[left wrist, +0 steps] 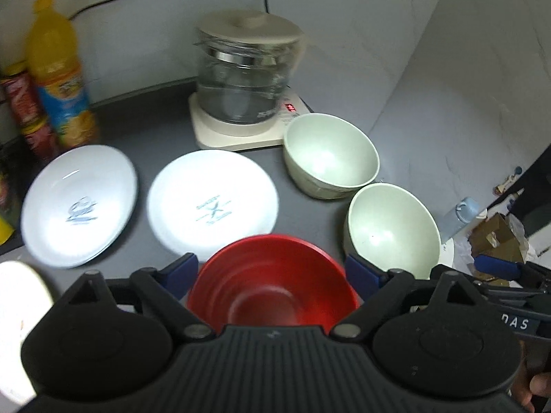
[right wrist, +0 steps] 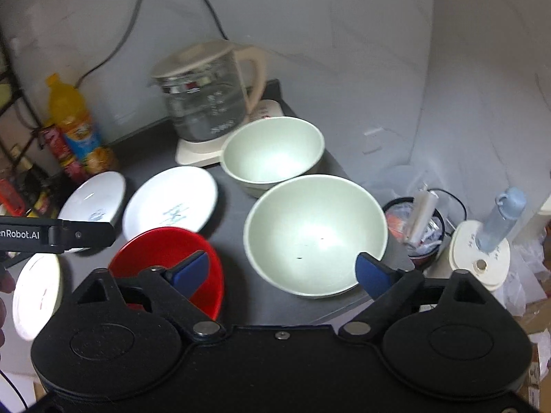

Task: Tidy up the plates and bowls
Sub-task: 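Move both tools toward the larger pale green bowl, then close both tools on the rim of the larger pale green bowl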

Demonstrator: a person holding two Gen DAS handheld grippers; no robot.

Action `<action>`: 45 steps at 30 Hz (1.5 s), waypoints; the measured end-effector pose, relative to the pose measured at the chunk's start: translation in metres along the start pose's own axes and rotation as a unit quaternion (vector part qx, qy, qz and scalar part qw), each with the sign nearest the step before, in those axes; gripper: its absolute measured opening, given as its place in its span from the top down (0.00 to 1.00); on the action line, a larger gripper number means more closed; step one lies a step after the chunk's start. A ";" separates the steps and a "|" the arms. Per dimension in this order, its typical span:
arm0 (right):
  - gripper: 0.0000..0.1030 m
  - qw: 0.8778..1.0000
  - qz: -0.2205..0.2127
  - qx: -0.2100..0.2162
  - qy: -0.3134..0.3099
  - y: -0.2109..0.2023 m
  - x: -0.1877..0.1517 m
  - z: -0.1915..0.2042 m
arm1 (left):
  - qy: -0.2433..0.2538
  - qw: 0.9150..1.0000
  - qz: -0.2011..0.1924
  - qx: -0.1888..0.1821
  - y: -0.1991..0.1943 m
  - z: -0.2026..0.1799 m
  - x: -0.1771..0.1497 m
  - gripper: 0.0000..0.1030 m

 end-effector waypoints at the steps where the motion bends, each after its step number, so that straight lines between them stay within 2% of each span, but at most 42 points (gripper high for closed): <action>1: 0.20 1.000 0.006 -0.001 0.016 0.005 0.002 -0.005 | 0.007 1.000 0.003 -0.004 0.007 -0.004 0.004 0.14; 4: 0.31 0.998 0.022 -0.002 0.055 0.019 0.005 -0.017 | 0.020 1.000 0.015 -0.019 0.026 -0.013 0.014 0.19; 8: 0.35 0.996 0.031 -0.027 0.082 0.034 0.007 -0.031 | 0.028 0.998 0.037 -0.038 0.054 -0.024 0.025 0.26; 10: 0.37 0.994 0.038 -0.042 0.092 0.043 0.006 -0.039 | 0.032 0.997 0.052 -0.046 0.067 -0.029 0.029 0.33; 14: 0.43 0.990 0.052 -0.061 0.119 0.059 0.003 -0.055 | 0.045 0.994 0.074 -0.061 0.093 -0.041 0.035 0.38; 17: 0.44 0.987 0.061 -0.076 0.131 0.069 0.000 -0.064 | 0.053 0.991 0.095 -0.073 0.110 -0.052 0.039 0.43; 23: 0.56 0.981 0.078 -0.077 0.162 0.086 -0.006 -0.072 | 0.075 0.985 0.127 -0.093 0.140 -0.070 0.043 0.51; 27: 0.59 0.977 0.088 -0.082 0.179 0.097 -0.009 -0.076 | 0.088 0.980 0.147 -0.102 0.158 -0.080 0.042 0.55; 30: 0.63 0.974 0.097 -0.084 0.188 0.104 -0.012 -0.078 | 0.097 0.976 0.162 -0.106 0.171 -0.087 0.041 0.64; 32: 0.70 0.970 0.102 -0.083 0.203 0.110 -0.015 -0.082 | 0.100 0.974 0.169 -0.109 0.179 -0.091 0.040 0.68; 36: 0.77 0.967 0.104 -0.085 0.217 0.117 -0.018 -0.084 | 0.101 0.972 0.186 -0.106 0.192 -0.092 0.037 0.79; 38: 0.87 0.967 0.105 -0.081 0.218 0.121 -0.021 -0.084 | 0.099 0.972 0.187 -0.104 0.194 -0.091 0.036 0.83; 42: 0.89 0.969 0.102 -0.081 0.208 0.120 -0.021 -0.081 | 0.093 0.974 0.179 -0.106 0.190 -0.088 0.038 0.89; 45: 0.89 0.971 0.098 -0.076 0.206 0.116 -0.020 -0.080 | 0.088 0.975 0.174 -0.105 0.182 -0.086 0.037 0.90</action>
Point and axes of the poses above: each gripper's, at about its wrist camera, not at the fingertips, and y roughly the way its jaws point, z to its left, x to its top, the point moved 1 cm from there along y, roughly the way its jaws point, and after that the axes turned 1 degree about x, right-handed, at the moved point
